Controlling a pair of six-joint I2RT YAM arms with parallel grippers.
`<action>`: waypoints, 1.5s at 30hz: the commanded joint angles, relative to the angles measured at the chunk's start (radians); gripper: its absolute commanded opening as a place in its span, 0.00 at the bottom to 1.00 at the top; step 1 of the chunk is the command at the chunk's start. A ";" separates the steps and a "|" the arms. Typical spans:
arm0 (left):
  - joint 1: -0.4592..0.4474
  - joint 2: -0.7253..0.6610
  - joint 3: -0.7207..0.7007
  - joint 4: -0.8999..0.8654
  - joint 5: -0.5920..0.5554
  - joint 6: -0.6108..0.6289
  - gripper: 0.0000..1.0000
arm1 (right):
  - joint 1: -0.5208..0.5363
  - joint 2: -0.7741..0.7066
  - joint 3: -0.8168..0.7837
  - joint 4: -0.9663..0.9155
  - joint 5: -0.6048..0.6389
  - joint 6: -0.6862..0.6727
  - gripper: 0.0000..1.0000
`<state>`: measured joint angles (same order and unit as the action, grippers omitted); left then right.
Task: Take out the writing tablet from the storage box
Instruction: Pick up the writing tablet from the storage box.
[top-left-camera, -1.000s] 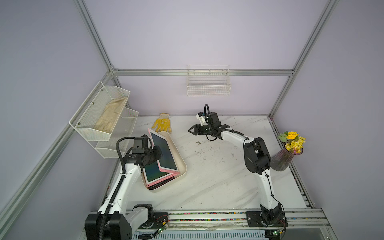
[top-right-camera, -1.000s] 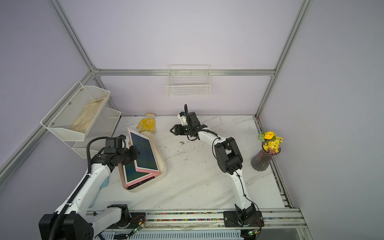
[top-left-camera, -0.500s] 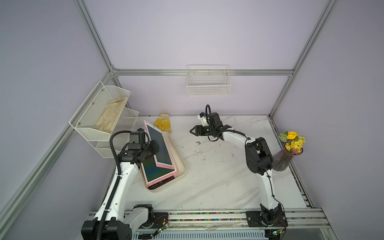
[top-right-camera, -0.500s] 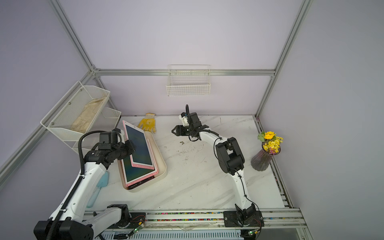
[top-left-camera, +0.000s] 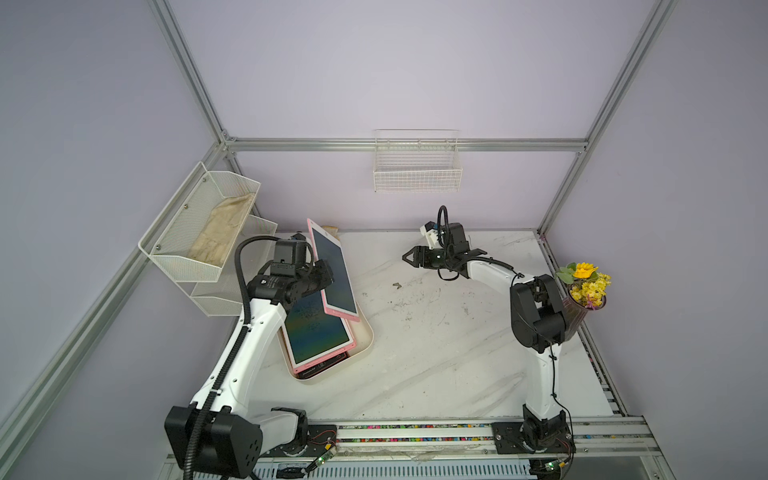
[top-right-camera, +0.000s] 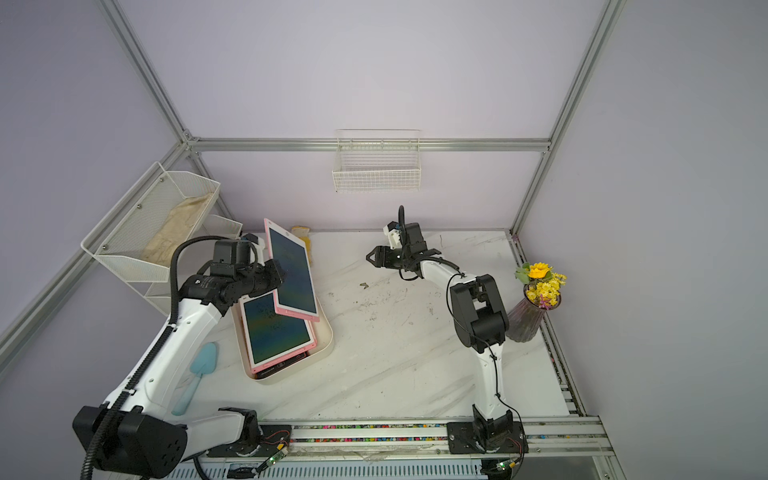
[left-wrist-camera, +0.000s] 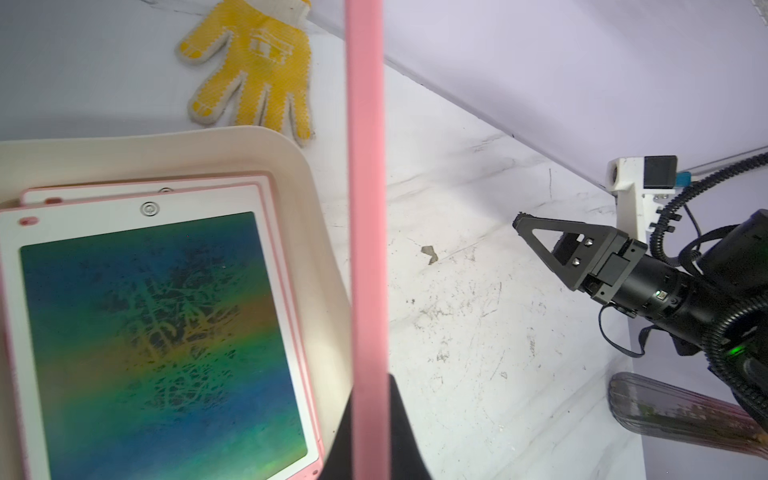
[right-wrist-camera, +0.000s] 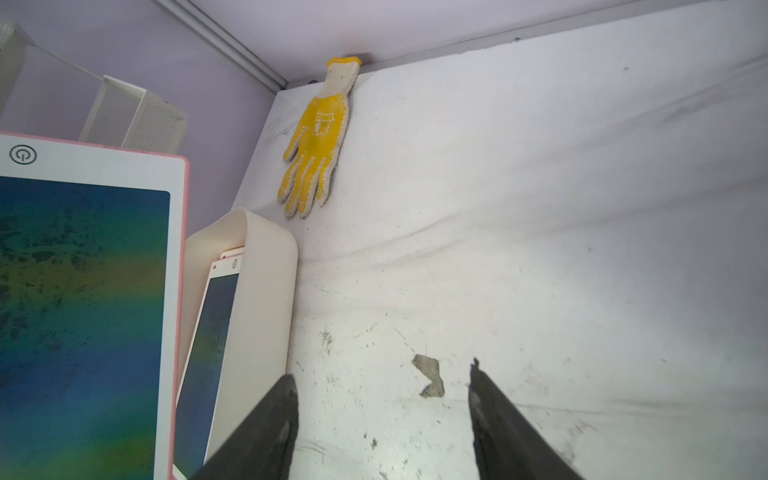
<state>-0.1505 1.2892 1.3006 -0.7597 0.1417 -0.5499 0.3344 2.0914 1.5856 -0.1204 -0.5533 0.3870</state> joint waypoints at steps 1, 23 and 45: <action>-0.051 0.050 0.178 0.039 -0.003 -0.008 0.06 | -0.036 -0.089 -0.049 0.045 -0.035 0.006 0.69; -0.300 0.444 0.358 0.273 0.178 -0.038 0.01 | -0.183 -0.299 -0.468 0.311 -0.250 0.126 0.68; -0.222 0.315 -0.041 0.728 0.476 -0.122 0.02 | -0.179 -0.354 -0.617 0.471 -0.336 0.199 0.82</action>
<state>-0.3817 1.6775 1.3033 -0.2119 0.5282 -0.6533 0.1570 1.7283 0.9848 0.2802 -0.8425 0.5556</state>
